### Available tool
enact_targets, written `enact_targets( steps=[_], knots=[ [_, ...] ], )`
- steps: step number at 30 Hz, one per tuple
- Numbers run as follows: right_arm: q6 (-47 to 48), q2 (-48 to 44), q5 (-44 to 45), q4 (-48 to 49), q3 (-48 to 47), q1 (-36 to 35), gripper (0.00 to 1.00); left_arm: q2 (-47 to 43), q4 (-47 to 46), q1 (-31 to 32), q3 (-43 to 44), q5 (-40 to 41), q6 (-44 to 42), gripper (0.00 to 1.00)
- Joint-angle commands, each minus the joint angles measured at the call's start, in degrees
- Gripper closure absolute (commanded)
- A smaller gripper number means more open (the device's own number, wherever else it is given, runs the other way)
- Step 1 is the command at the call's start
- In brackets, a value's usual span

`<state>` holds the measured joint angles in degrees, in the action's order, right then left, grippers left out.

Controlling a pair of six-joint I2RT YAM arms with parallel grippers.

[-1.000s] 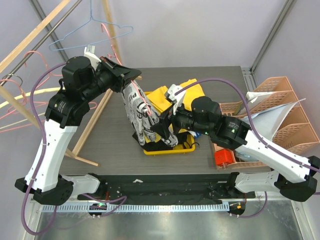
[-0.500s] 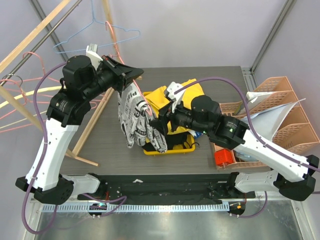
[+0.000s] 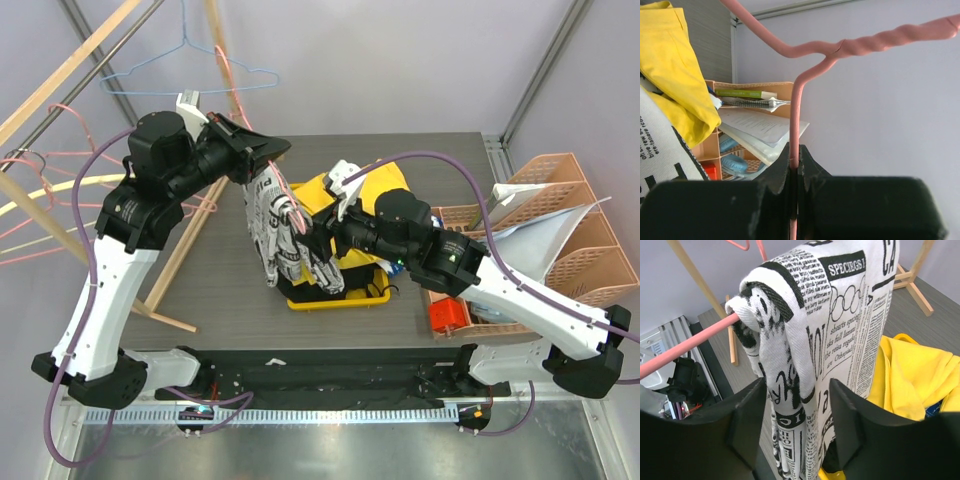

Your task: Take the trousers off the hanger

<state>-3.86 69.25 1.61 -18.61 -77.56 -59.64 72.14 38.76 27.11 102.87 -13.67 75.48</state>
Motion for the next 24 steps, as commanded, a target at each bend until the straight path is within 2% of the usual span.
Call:
enact_targets(
  steps=[1,3,5,11,15,21,24],
  knots=[
    [1.4,-0.6,2.9,3.7,-0.8,-0.3,0.46,-1.8,-9.4,0.1,1.0,-2.6,1.2,1.00],
    [1.6,-0.6,3.9,4.2,-0.8,-0.3,0.52,-1.8,-9.5,0.1,1.1,-2.9,1.2,1.00],
    [1.6,-0.6,4.4,4.9,-0.7,-0.3,0.53,-1.9,-9.7,0.1,1.1,-3.1,1.5,1.00],
    [0.5,0.7,0.9,6.2,-1.1,-0.3,0.38,-2.0,-10.1,0.2,1.1,-3.5,1.9,1.00],
    [-0.2,0.9,-0.6,6.7,-0.7,-0.3,0.36,-2.0,-10.4,0.1,1.0,-3.8,2.0,1.00],
    [-0.5,2.5,1.5,7.4,-0.6,-0.3,0.36,-2.2,-11.3,0.1,0.3,-4.3,2.8,1.00],
    [-0.5,3.7,5.1,8.2,-0.7,-0.3,0.36,-2.3,-11.7,0.1,0.1,-4.4,3.4,1.00]
  ],
)
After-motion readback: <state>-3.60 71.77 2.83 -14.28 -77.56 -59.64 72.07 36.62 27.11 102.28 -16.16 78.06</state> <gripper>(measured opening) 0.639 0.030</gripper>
